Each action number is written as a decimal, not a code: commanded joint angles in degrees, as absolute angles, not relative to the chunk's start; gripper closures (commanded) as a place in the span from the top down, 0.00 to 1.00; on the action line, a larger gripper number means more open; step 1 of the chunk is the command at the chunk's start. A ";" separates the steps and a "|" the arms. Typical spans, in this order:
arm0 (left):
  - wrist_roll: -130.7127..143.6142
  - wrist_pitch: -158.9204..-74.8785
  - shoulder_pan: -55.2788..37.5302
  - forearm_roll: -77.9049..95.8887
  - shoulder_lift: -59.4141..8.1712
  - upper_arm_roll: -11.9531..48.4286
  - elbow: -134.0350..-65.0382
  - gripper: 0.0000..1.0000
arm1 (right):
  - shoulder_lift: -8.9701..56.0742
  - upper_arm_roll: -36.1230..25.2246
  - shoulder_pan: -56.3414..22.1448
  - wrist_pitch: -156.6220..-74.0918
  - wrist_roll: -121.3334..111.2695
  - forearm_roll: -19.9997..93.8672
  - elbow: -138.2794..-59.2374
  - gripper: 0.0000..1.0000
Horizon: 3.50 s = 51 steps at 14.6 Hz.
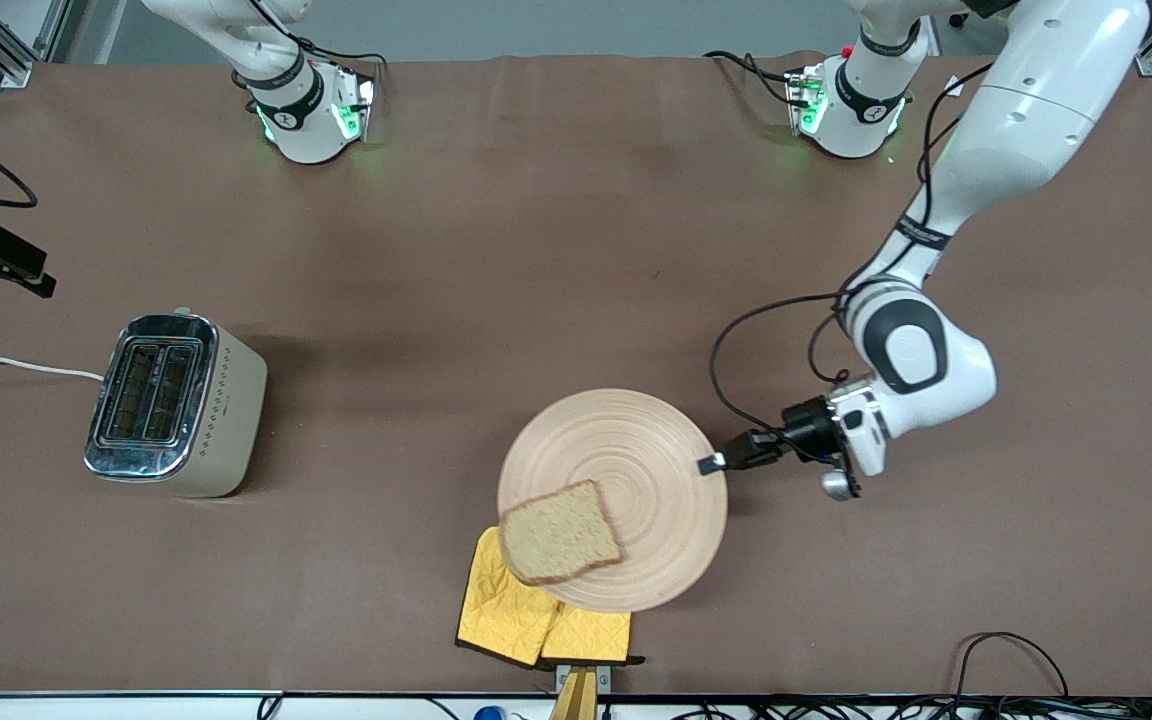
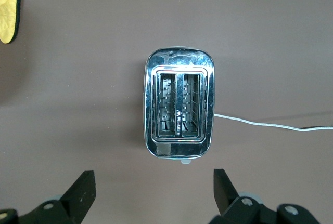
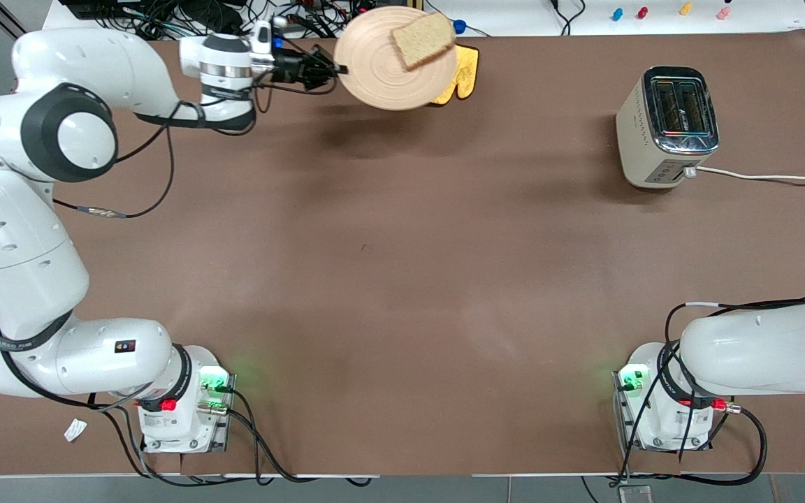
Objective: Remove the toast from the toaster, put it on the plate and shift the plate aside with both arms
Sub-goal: 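Slide the plate with the left gripper away from the toaster, then release the plate and draw the left gripper back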
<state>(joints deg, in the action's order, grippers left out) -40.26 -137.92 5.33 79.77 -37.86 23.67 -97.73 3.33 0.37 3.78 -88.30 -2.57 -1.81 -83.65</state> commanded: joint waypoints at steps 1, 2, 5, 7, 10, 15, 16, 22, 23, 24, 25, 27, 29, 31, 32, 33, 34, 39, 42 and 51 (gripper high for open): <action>-40.25 -133.61 10.70 75.61 -37.53 24.35 -98.00 0.00 | 3.52 1.23 4.13 -87.63 -2.29 -2.90 -83.06 1.00; -40.25 -133.07 12.38 73.93 -37.44 24.35 -98.17 0.00 | 3.52 1.23 4.13 -87.71 -2.29 -2.90 -82.97 1.00; -40.25 -124.30 19.14 69.71 -38.75 24.26 -96.78 0.00 | 3.52 1.32 4.04 -87.54 -2.20 -2.81 -82.97 1.00; -40.17 -120.43 22.48 65.85 -39.28 24.26 -96.07 0.00 | 3.52 1.41 3.78 -87.63 -2.20 -2.81 -82.97 1.00; -40.60 -116.20 27.49 61.46 -39.73 24.08 -96.24 0.00 | 3.52 1.41 3.69 -87.63 -2.20 -2.81 -82.97 1.00; -40.78 -111.80 36.99 51.95 -40.52 24.08 -96.68 0.00 | 3.52 1.41 3.69 -87.63 -2.46 -2.81 -82.97 1.00; -40.78 -111.71 38.57 50.90 -41.21 24.00 -96.68 0.00 | 3.52 1.41 3.69 -87.63 -2.55 -2.81 -82.97 1.00; -40.34 -111.71 44.73 43.33 -45.61 23.12 -94.74 0.00 | 3.52 1.41 3.69 -87.54 -2.64 -2.90 -82.97 1.00; -40.25 -111.62 44.91 43.33 -45.88 22.85 -95.01 0.00 | 3.52 1.41 3.69 -87.54 -2.64 -2.90 -82.97 1.00; -40.60 -111.01 45.35 43.24 -46.31 22.42 -94.92 0.00 | 3.52 1.41 3.69 -87.54 -2.64 -2.90 -82.97 1.00; -40.69 -110.40 45.79 43.24 -46.67 21.98 -94.83 0.00 | 3.52 1.41 3.69 -87.54 -2.64 -2.90 -82.97 1.00; -40.78 -109.17 45.88 43.15 -46.76 21.88 -94.92 0.02 | 3.52 1.41 3.69 -87.54 -2.64 -2.90 -82.97 1.00; -40.61 -108.98 45.79 43.07 -46.85 21.88 -94.75 0.27 | 3.52 1.41 3.69 -87.54 -2.64 -2.90 -82.97 1.00; -40.43 -108.90 45.53 42.19 -46.50 21.88 -94.40 0.80 | 3.52 1.41 3.69 -87.63 -2.64 -2.90 -82.97 1.00; -39.82 -108.90 44.92 41.93 -46.23 21.97 -94.05 1.00 | 3.43 1.41 3.60 -87.63 -2.55 -2.90 -82.97 1.00; -37.99 -108.98 44.04 41.75 -46.14 21.97 -92.91 1.00 | 3.43 1.41 3.17 -87.80 -2.55 -3.07 -82.97 1.00; -35.18 -108.98 43.08 40.53 -46.14 21.97 -90.99 1.00 | 3.43 1.41 2.73 -87.80 -2.55 -3.16 -82.79 1.00; -23.05 -108.90 40.43 27.89 -41.06 24.78 -85.43 1.00 | 3.43 1.41 2.72 -87.54 -2.55 -2.99 -82.88 1.00; -20.22 -106.63 40.52 24.09 -35.88 26.19 -85.35 1.00 | 3.43 1.41 2.72 -87.63 -2.72 -2.99 -82.88 1.00; 4.72 -103.89 38.85 0.83 -22.33 39.79 -84.90 1.00 | 3.43 1.41 2.81 -87.71 -2.29 -2.55 -82.97 1.00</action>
